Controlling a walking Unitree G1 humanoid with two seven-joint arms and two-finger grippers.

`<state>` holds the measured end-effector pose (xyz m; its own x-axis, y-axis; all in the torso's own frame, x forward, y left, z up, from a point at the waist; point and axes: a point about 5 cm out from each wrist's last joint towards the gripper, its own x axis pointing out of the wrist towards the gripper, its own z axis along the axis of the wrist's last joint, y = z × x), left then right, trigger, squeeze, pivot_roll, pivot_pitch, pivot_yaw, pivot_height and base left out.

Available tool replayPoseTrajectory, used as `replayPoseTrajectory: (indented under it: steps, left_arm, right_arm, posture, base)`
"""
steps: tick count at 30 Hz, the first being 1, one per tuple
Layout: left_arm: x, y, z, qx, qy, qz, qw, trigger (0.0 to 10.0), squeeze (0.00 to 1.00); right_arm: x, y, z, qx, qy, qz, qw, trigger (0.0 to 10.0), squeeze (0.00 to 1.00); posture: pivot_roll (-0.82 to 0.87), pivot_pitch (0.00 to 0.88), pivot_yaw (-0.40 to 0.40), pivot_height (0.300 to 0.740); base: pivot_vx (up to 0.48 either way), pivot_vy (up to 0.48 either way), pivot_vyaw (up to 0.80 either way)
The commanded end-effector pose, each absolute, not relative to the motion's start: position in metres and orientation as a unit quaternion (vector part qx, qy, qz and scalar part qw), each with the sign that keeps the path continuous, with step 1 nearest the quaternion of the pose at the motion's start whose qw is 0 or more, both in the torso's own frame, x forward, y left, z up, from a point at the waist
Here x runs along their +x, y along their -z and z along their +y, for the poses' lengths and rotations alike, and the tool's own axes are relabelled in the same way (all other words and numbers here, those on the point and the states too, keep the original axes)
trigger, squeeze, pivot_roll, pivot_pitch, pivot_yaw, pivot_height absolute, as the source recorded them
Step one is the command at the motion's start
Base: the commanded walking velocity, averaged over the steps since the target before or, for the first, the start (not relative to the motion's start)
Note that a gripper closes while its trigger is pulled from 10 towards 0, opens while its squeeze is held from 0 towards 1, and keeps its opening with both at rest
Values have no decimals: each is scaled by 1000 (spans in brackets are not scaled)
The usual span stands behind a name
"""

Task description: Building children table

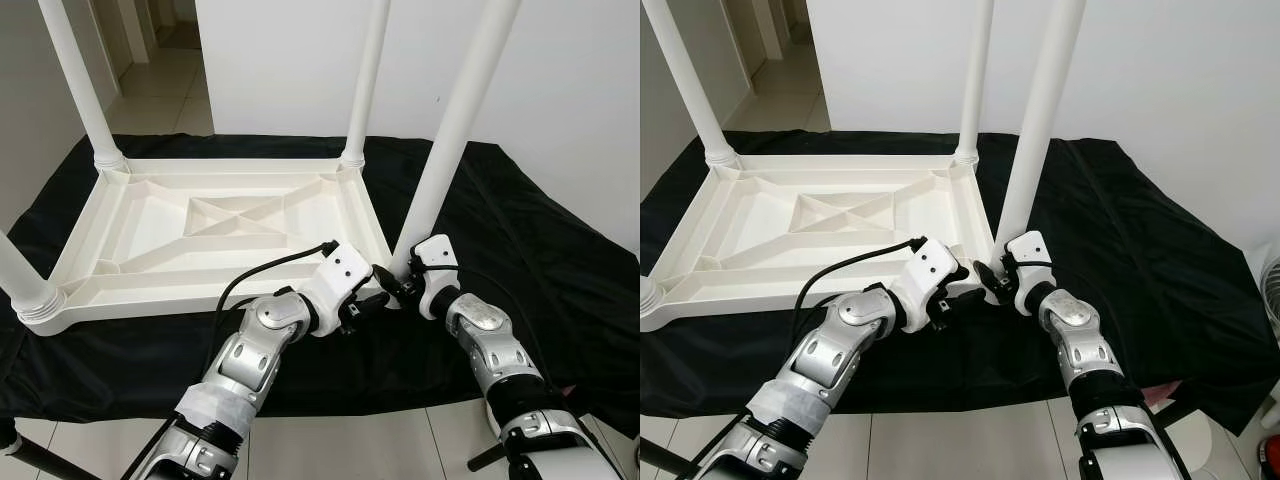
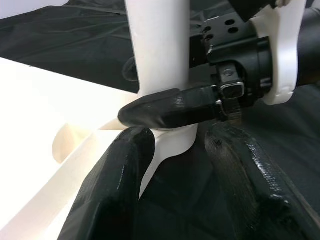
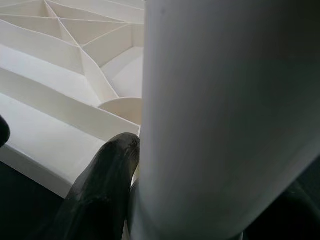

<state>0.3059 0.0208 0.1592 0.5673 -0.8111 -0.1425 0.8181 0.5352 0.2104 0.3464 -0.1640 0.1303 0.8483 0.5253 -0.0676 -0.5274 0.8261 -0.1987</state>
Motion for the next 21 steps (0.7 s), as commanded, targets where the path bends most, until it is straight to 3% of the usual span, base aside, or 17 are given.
replayPoseTrajectory:
  steps: [1,9,10,12,13,21]
  left_arm:
    - [307,-162,20,129,449,11,884,10000,0]
    - [306,-161,20,128,450,13,884,10000,0]
    - [306,-161,20,128,450,14,884,10000,0]
    - [306,-161,20,128,450,14,883,10000,0]
    - [306,-161,20,128,450,15,883,10000,0]
    - [305,-160,20,127,451,16,883,10000,0]
  right_arm:
    - [345,-123,-162,-106,-290,21,951,0,0]
    - [343,-118,-166,-83,-276,17,958,0,0]
    - [344,-117,-168,-78,-257,19,963,3804,0]
    - [344,-116,-169,-75,-245,21,966,3804,0]
    - [343,-116,-169,-72,-232,22,970,10000,0]
    - [342,-116,-161,-53,-164,16,985,10000,0]
  posture:
    - [47,22,-29,740]
    - [43,31,-23,740]
    - [43,32,-25,740]
    - [43,32,-25,740]
    - [41,35,-26,740]
    - [41,38,-28,740]
  base:
    - [0,0,0]
    - [0,0,0]
    - [0,0,0]
    - [0,0,0]
    - [0,0,0]
    - [0,0,0]
